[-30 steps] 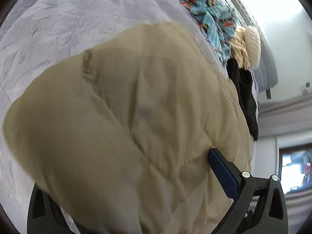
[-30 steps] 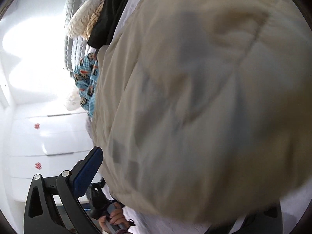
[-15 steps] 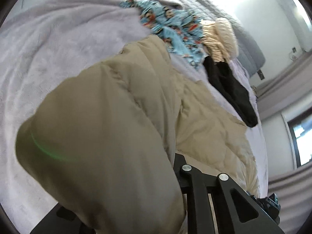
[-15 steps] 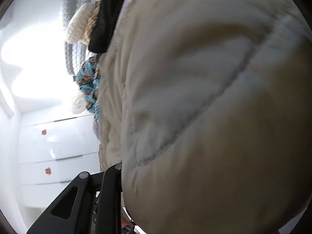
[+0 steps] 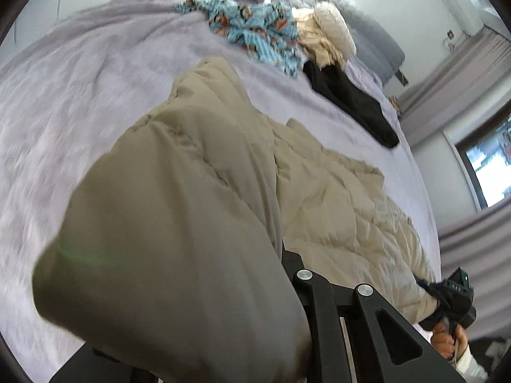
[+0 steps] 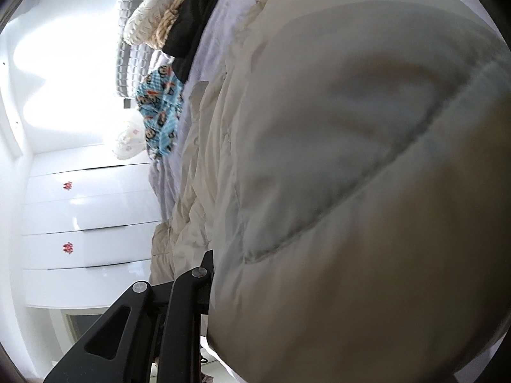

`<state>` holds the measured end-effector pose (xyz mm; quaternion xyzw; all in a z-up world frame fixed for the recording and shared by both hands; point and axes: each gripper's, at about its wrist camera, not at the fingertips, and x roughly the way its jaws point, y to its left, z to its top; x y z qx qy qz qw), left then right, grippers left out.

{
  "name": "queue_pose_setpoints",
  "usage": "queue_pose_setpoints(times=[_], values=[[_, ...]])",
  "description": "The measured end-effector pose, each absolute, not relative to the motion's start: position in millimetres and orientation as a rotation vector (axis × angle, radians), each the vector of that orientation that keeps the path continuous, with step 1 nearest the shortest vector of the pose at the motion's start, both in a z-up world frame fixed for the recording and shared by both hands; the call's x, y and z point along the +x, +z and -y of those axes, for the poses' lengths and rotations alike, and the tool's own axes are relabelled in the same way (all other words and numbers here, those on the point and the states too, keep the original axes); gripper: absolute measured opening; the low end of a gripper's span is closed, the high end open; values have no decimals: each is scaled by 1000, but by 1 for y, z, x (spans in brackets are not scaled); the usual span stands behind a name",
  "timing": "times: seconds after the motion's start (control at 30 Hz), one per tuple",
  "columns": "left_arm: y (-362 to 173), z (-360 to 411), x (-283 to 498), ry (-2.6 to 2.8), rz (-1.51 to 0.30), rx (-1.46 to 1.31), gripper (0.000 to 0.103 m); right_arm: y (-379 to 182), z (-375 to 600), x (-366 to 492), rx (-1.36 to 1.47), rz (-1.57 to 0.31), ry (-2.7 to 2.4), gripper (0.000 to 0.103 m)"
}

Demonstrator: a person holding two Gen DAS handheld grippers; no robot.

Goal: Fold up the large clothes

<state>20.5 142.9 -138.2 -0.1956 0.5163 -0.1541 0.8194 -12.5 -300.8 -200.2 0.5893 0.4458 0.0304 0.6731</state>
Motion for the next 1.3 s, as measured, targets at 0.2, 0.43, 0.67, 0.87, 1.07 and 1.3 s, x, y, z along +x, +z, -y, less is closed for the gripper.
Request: queue_pose_setpoints(times=[0.2,0.43,0.67,0.87,1.07,1.3], values=[[-154,-170,-41,-376,-1215,-409,18,-195,279,-66,1304,-1061,-29,23],[-179,-194,-78,-307,-1313,-400,32,-219,272,-83,1299,-1121,-126,27],[-164,-221,-100,-175,-1300,-401,36,-220,285,-108,1288,-1181,-117,36],[-146,-240,-113,-53,-1277,-333,36,-199,286,-128,1154,-1267,-107,44],[-138,-266,-115,56,-1268,-331,36,-170,275,-127,977,-1332,-71,46],[-136,-243,-107,64,-1315,-274,36,-142,238,-128,842,-1410,110,46]])
